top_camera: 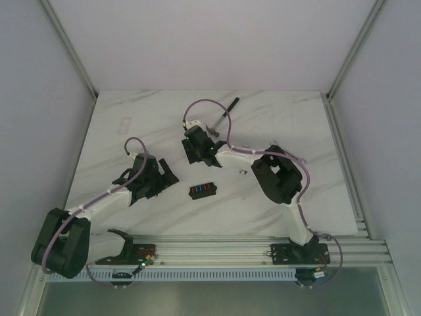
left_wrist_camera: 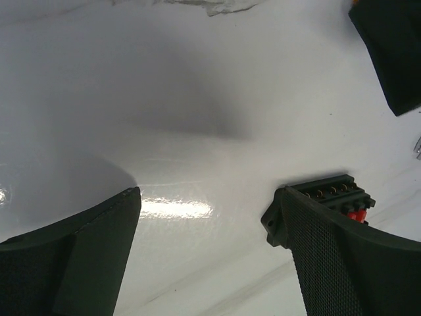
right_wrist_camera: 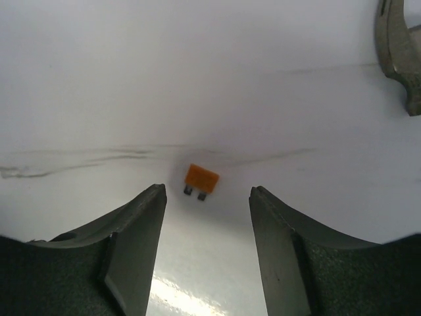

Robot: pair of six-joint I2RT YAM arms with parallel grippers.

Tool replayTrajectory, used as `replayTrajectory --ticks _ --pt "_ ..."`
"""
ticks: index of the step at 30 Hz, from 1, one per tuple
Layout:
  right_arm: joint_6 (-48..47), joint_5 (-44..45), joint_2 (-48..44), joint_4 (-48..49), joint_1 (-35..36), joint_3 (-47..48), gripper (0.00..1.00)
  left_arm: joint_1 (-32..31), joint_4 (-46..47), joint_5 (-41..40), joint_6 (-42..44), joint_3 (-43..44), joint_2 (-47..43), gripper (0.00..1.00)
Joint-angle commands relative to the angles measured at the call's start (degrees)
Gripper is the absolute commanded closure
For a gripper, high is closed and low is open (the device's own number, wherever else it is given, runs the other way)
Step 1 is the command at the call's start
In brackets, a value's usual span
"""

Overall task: Snap on the fuse box
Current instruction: Pick up the fuse from the center of the board.

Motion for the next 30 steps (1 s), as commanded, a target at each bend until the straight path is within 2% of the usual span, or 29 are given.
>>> replayTrajectory --ticks 1,12,19,25,30 --pt "1.69 3.05 3.06 -0.27 0.71 4.04 0.42 0.45 1.48 1.72 0.96 -0.89 -0.36 0.04" --pt "5.70 4.45 6.43 -4.37 0.72 7.20 0.63 0.45 2.56 3.16 0.63 -0.63 0.32 0.02" --pt "6.99 4.90 4.64 -8.37 0.98 5.79 0.72 0.38 3.40 4.08 0.26 -0.63 0.68 0.02" --pt "5.88 6.65 0.70 -10.75 0.50 0.78 0.76 0.12 4.00 4.85 0.00 -0.48 1.41 0.02" --pt "4.11 4.23 -3.70 -15.11 -0.84 -2.88 0.76 -0.46 4.26 4.97 -0.13 -0.23 1.42 0.02"
